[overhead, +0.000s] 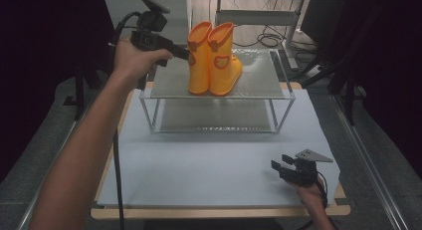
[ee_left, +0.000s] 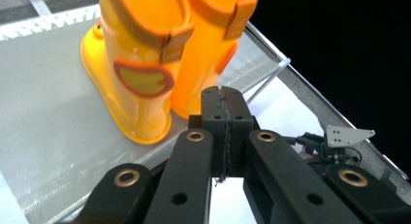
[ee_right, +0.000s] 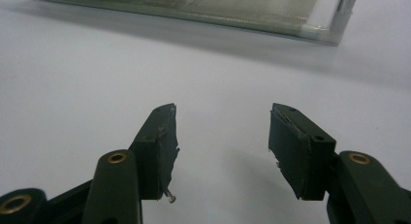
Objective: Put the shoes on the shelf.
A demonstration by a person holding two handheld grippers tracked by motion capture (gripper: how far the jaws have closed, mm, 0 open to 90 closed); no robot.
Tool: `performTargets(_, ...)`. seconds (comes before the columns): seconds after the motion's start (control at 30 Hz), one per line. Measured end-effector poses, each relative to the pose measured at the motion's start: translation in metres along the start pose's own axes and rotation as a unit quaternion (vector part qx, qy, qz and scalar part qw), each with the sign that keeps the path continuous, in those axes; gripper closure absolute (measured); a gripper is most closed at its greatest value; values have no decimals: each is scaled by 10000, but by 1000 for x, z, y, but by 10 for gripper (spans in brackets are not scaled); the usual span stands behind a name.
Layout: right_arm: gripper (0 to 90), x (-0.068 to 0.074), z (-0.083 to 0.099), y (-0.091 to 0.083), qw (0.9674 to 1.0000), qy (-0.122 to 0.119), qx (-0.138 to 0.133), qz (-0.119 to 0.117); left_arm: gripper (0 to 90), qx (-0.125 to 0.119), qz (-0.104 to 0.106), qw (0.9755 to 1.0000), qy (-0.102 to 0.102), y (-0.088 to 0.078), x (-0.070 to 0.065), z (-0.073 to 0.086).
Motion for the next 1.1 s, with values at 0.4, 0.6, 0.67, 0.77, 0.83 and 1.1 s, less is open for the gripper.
performTargets(0.4, 433, 0, 2, 3, 10000, 26, 46, -12, 900, 275, -156, 9993, -196, 30, 35, 34)
performTargets(0.6, 433, -1, 2, 3, 10000, 7, 51, -24, 900, 395, -258, 9985, -285, 59, 51, 46)
performTargets(0.67, 433, -2, 3, 3, 10000, 5, 39, -14, 900, 431, -277, 9983, -294, 69, 56, 48)
performTargets(0.77, 433, -4, 2, 1, 10000, 24, 22, 4, 900, 429, -291, 9981, -341, 81, 61, 50)
performTargets(0.83, 433, -5, 2, 0, 10000, 37, 11, 16, 900, 430, -334, 9978, -387, 87, 64, 51)
performTargets(1.1, 433, -10, 4, -2, 9999, 97, -2, 51, 900, 506, -422, 9966, -487, 106, 73, 58)
Point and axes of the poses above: each handheld gripper's, and its own axes: y roughly forward along the jaws, z roughly out of its underside, x roughly to its left, the point moved 9 cm from there along y, roughly forward along the jaws, and after that the axes turned 1 degree about y, right-handed, at the moved point
